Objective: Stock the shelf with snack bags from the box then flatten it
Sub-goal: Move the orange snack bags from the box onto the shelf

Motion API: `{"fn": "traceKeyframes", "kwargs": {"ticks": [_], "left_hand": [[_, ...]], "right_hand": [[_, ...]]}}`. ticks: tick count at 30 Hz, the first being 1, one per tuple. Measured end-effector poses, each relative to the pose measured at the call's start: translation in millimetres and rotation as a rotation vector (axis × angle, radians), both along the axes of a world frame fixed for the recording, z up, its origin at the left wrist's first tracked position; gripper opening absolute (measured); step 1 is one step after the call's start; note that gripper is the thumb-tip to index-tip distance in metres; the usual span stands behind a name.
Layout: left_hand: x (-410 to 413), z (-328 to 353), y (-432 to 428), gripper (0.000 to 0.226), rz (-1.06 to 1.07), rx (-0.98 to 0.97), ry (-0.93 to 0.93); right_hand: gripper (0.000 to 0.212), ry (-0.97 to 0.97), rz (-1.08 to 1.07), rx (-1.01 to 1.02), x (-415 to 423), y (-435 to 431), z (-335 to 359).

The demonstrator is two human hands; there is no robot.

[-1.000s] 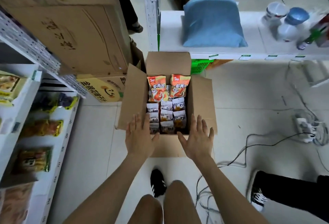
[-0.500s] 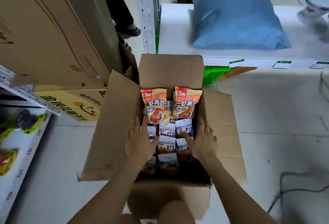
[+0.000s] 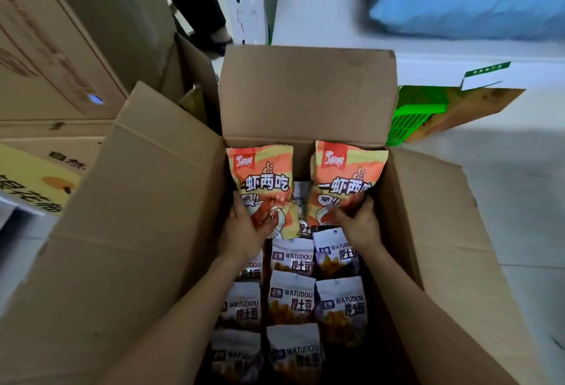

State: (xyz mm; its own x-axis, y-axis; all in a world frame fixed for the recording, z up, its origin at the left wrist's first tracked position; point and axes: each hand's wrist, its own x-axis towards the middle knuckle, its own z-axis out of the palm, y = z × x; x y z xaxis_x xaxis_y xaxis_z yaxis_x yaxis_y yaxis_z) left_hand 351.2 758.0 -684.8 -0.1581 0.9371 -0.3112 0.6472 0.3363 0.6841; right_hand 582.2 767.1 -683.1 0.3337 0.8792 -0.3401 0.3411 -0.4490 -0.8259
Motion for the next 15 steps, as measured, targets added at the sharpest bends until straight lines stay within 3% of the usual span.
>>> {"fn": "traceKeyframes", "kwargs": {"ticks": [5, 9, 15], "left_hand": [[-3, -27, 16, 0.078, 0.11, 0.0, -0.269], [-4, -33, 23, 0.079, 0.19, -0.057, -0.414], [-1, -24, 18, 0.076, 0.241, -0.088, -0.476]], "right_hand": [[0.085, 0.149, -0.076, 0.093, 1, 19, -24], [0.092, 0.222, -0.067, 0.115, -1, 30, -37], [0.084, 0.282, -0.055, 0.113, -4, 28, -33]]}}
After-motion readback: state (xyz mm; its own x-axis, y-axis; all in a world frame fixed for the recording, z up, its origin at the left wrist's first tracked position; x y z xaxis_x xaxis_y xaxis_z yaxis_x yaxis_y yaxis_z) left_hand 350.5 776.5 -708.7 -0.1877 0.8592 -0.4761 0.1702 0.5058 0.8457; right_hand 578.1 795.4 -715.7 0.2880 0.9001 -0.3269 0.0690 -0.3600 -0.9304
